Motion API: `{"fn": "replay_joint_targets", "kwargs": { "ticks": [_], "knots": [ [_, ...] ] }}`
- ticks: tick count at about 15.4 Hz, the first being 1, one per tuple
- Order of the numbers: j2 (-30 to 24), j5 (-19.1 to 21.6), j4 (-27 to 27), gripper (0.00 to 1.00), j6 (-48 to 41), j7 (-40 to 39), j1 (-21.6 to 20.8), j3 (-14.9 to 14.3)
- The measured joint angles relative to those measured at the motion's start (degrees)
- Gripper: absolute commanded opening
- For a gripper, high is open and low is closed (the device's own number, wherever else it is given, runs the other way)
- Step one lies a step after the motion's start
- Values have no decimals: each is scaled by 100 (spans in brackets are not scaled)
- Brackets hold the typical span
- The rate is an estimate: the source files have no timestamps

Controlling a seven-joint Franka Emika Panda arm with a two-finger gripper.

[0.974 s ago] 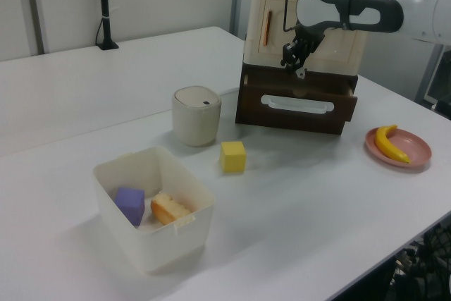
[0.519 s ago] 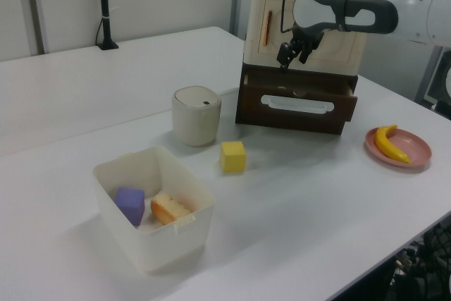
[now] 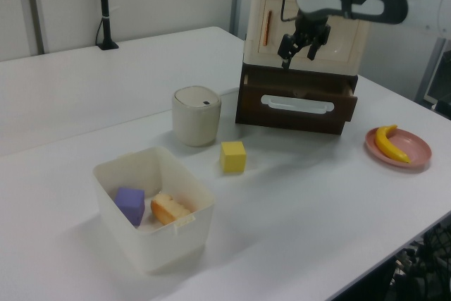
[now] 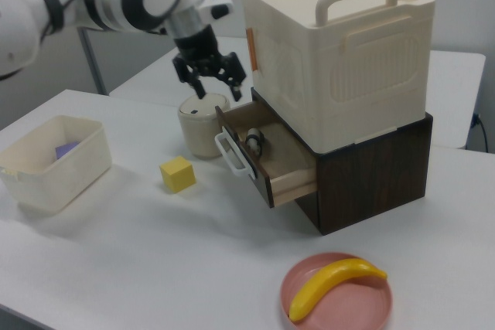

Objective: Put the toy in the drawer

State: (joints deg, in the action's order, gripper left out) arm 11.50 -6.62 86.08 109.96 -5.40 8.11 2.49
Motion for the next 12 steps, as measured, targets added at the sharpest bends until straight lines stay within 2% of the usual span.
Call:
{"fn": "replay_joint_targets", "kwargs": {
  "ticks": [3, 5, 9, 12],
  "knots": [
    [-344, 19, -4, 100, -981, 530, -185, 15],
    [-552, 199, -2, 100, -1519, 887, -320, 17],
    [-852, 349, 196, 100, -1604, 936, -565, -94],
    [-864, 579, 204, 100, -1589, 1016, -904, -329]
  ]
}}
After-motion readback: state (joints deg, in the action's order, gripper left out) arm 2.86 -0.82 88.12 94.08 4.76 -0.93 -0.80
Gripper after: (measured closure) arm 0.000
